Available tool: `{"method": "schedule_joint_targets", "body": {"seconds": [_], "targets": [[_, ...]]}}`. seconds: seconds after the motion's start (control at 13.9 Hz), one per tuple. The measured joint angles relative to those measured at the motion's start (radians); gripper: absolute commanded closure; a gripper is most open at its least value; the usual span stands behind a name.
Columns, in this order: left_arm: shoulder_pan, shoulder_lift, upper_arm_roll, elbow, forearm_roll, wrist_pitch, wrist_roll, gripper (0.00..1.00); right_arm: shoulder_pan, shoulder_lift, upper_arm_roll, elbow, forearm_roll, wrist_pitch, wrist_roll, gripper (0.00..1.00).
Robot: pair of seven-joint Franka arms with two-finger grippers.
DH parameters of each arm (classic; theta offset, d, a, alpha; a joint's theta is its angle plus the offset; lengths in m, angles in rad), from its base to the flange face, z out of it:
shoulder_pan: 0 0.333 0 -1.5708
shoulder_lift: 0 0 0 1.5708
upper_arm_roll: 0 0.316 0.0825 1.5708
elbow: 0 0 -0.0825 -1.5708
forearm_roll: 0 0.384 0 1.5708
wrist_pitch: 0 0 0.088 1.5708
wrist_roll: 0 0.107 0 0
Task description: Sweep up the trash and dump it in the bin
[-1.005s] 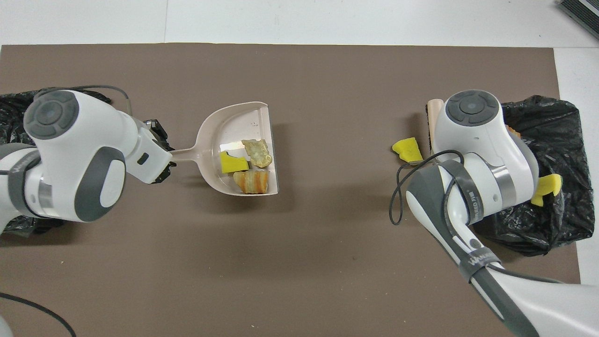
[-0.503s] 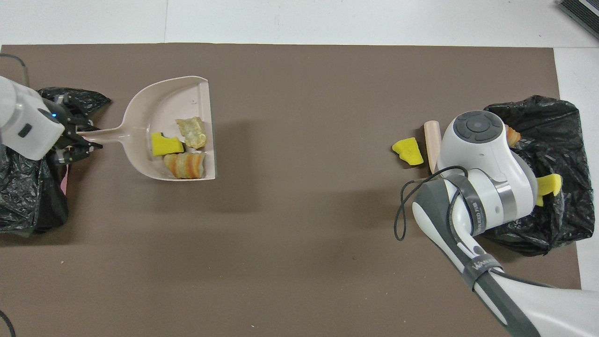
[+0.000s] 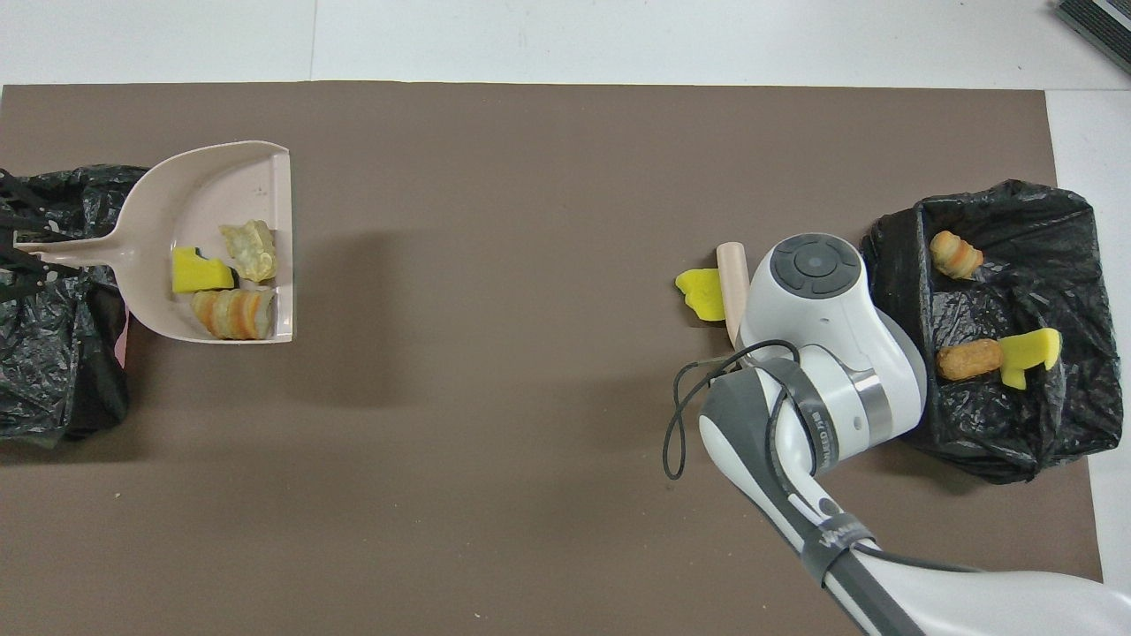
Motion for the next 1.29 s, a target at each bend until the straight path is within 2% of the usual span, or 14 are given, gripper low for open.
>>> {"method": "schedule_joint_targets", "body": {"seconds": [0.29, 0.5, 0.65, 0.86, 1.29], "targets": [[-0.034, 0.003, -0.021, -0.010, -0.001, 0.001, -0.025, 1.00, 0.034, 0.003, 0.000, 0.000, 0.073, 0.012, 0.004, 1.00], [-0.138, 0.004, -0.027, -0.060, 0.000, 0.041, -0.155, 1.00, 0.035, 0.003, 0.000, 0.000, 0.081, 0.015, 0.004, 1.00], [-0.223, 0.006, -0.028, -0.124, 0.022, 0.118, -0.264, 1.00, 0.039, 0.003, 0.000, -0.001, 0.097, 0.020, 0.004, 1.00], [-0.346, 0.004, -0.030, -0.229, 0.084, 0.232, -0.442, 1.00, 0.059, 0.007, 0.000, -0.003, 0.143, 0.039, 0.004, 1.00], [-0.572, 0.000, -0.033, -0.333, 0.286, 0.298, -0.805, 1.00, 0.157, 0.024, 0.001, -0.008, 0.261, 0.062, 0.004, 1.00]]}}
